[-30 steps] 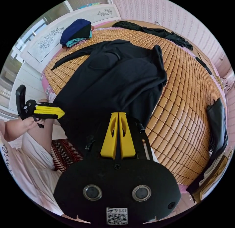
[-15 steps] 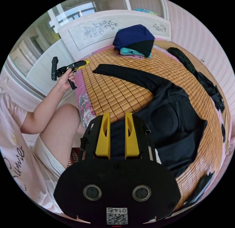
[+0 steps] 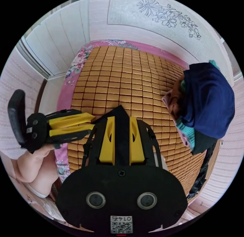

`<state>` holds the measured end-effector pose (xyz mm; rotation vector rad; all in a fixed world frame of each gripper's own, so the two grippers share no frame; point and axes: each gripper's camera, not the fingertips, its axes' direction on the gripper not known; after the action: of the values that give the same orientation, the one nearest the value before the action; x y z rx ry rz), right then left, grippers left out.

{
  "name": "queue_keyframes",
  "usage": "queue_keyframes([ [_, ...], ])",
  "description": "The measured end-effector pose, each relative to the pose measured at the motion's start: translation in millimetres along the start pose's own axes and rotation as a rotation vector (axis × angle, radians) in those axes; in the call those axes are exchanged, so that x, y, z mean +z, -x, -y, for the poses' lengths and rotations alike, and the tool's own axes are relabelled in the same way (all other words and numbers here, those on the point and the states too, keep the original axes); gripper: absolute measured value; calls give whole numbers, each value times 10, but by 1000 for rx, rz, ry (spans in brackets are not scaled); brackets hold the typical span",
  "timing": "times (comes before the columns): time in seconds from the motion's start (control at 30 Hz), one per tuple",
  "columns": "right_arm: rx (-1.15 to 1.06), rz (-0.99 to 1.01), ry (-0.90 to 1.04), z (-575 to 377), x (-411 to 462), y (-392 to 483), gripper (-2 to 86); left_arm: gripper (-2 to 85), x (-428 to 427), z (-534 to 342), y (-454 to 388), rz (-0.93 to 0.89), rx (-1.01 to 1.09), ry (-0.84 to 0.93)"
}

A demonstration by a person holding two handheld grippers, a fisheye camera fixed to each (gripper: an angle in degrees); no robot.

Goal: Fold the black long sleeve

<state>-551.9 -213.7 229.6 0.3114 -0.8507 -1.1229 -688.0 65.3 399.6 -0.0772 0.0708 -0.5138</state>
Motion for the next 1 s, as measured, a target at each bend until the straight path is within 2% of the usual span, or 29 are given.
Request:
queue_keyframes([
  [0.1,-80,76,-1,30,117,65,49,24,33,23,37,-42,35,35],
  [0.23,-89,75,28,-21,86,72,4,-7,23,31,128,-123,47,37],
  [0.43,-11,108,-140,-684,-702,-238,-3,-10,-342,54,-30,-275,108,-127],
  [0.5,31,106,-192,-1165,-1194,-432,-2,-10,-500,76,-229,-347,141,-180],
  [0.7,192,10,-274,-2778,-2685,-822,1,-10,-1028,6,-1450,-612,416,-299],
  [0.87,407,-121,-396,-4335,-3605,-618,2,-10,-1215,-277,-2742,-850,622,-202],
  [1.0,619,-189,-402,-5693,-3713,-49,6,-8,-1195,-811,-3481,-985,748,-60],
])
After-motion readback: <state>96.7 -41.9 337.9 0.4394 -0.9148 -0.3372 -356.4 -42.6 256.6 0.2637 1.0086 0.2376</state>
